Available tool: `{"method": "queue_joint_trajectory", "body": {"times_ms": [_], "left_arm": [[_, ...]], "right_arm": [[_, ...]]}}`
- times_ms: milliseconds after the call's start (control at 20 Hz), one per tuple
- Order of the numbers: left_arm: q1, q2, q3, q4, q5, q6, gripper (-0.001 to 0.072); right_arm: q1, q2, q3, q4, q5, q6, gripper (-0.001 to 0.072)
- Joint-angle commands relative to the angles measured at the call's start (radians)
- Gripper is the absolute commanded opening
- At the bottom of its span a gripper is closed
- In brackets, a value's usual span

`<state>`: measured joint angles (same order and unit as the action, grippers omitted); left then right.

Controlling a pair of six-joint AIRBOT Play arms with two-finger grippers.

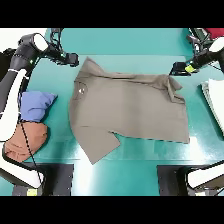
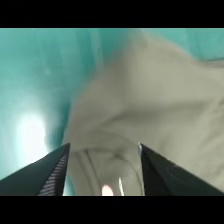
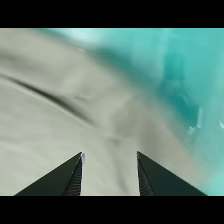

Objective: Fold the shirts.

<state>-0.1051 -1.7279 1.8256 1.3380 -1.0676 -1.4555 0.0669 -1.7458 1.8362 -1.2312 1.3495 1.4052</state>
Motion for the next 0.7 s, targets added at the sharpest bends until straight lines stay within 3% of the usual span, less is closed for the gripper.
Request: {"method": "queue_joint_trajectory", "body": {"times_ms": [0, 100, 200, 500, 650], "left_arm": [[0.057, -0.006, 0.072, -0.01, -0.246, -0.003, 0.0521], [0.102, 0.022, 0.049, -0.013, -0.36, -0.003, 0.0521], [0.126, 0.085, -0.044, -0.018, -0.381, -0.002, 0.0521], [0.127, 0.429, -0.652, -0.066, -0.222, -0.003, 0.0522], [0.127, 0.553, -0.927, -0.142, -0.177, -0.003, 0.0521]], "right_arm": [[-0.043, 0.007, 0.058, 0.114, 0.078, -0.042, 0.0391], [-0.083, 0.078, -0.009, 0.141, 0.111, -0.063, 0.039], [-0.124, 0.179, -0.144, 0.174, 0.105, -0.088, 0.0391], [-0.252, 0.509, -0.624, 0.25, 0.016, -0.135, 0.039], [-0.302, 0.614, -0.756, 0.255, 0.014, -0.142, 0.0389]]}}
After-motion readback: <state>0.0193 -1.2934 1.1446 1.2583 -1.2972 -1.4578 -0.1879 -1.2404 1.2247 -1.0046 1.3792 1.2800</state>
